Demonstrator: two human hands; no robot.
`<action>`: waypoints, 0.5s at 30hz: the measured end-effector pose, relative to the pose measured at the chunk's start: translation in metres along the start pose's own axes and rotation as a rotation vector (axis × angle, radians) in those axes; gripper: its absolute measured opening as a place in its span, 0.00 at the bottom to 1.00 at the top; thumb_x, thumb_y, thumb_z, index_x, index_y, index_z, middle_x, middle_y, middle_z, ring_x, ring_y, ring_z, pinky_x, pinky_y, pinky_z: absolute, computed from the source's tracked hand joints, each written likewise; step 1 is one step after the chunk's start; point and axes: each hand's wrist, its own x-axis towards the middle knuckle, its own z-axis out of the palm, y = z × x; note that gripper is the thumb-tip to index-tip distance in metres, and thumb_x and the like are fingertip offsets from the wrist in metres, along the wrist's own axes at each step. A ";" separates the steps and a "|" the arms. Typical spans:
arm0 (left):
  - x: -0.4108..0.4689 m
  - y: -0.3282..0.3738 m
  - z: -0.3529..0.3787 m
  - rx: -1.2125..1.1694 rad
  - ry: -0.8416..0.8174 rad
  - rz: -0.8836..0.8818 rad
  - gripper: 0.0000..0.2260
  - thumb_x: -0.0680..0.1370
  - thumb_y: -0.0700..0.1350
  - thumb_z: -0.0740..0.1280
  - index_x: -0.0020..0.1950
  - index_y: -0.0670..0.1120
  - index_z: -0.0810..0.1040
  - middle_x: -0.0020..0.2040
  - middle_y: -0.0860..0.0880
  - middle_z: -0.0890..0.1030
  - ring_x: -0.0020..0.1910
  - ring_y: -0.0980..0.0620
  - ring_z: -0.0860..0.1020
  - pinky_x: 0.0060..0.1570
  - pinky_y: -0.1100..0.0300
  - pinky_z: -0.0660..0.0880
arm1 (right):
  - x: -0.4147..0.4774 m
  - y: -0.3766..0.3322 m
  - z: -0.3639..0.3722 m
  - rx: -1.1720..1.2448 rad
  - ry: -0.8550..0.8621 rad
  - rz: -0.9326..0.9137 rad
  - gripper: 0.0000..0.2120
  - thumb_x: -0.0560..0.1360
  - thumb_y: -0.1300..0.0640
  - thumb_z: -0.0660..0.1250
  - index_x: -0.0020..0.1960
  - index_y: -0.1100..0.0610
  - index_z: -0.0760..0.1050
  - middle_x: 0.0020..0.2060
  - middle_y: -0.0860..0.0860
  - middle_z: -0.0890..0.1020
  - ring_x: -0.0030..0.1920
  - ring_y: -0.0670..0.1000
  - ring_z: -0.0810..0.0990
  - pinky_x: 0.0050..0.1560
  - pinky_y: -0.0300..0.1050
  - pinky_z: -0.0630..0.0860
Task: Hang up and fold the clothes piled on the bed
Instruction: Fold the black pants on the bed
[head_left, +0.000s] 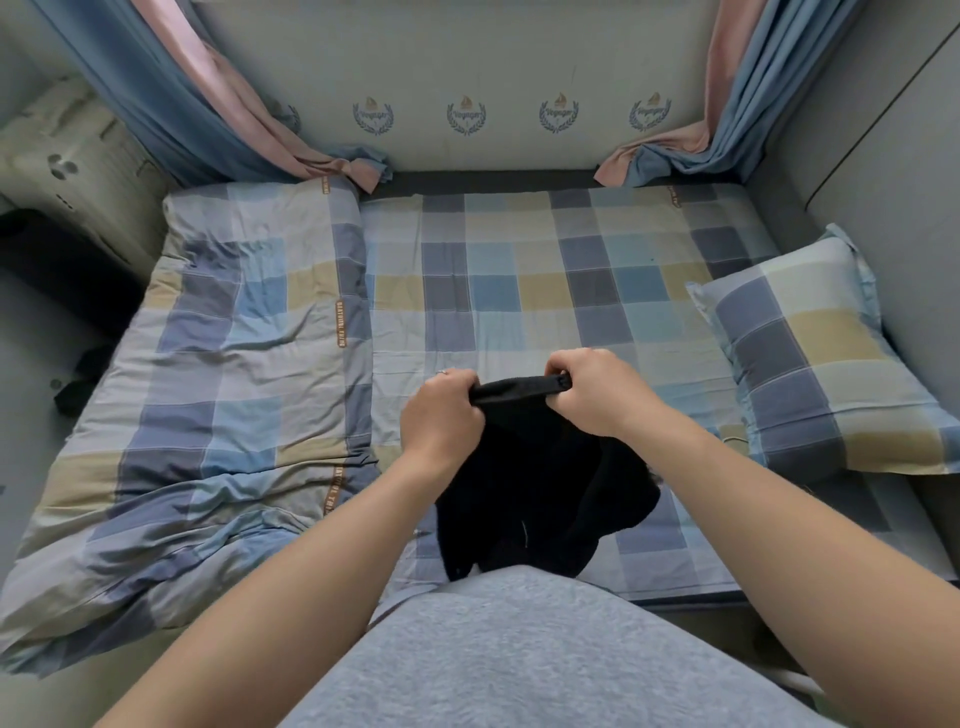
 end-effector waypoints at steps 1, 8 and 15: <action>0.006 -0.003 -0.003 0.055 0.018 0.004 0.10 0.71 0.34 0.62 0.42 0.48 0.77 0.42 0.50 0.77 0.43 0.46 0.74 0.36 0.57 0.64 | 0.004 0.005 0.002 -0.065 0.003 0.029 0.10 0.77 0.59 0.64 0.40 0.46 0.70 0.36 0.45 0.75 0.38 0.51 0.74 0.32 0.43 0.64; 0.037 -0.039 -0.025 0.183 0.057 -0.116 0.11 0.73 0.33 0.60 0.42 0.48 0.77 0.43 0.50 0.75 0.43 0.47 0.72 0.38 0.55 0.69 | 0.016 0.061 0.010 -0.261 0.095 0.335 0.11 0.74 0.67 0.59 0.40 0.52 0.71 0.41 0.53 0.75 0.41 0.59 0.74 0.37 0.45 0.67; 0.039 -0.118 -0.041 0.184 0.013 -0.411 0.11 0.74 0.32 0.60 0.41 0.45 0.79 0.44 0.42 0.80 0.43 0.41 0.76 0.41 0.53 0.73 | 0.011 0.116 0.006 -0.253 0.164 0.446 0.11 0.74 0.68 0.60 0.48 0.53 0.74 0.46 0.53 0.76 0.44 0.58 0.74 0.41 0.46 0.68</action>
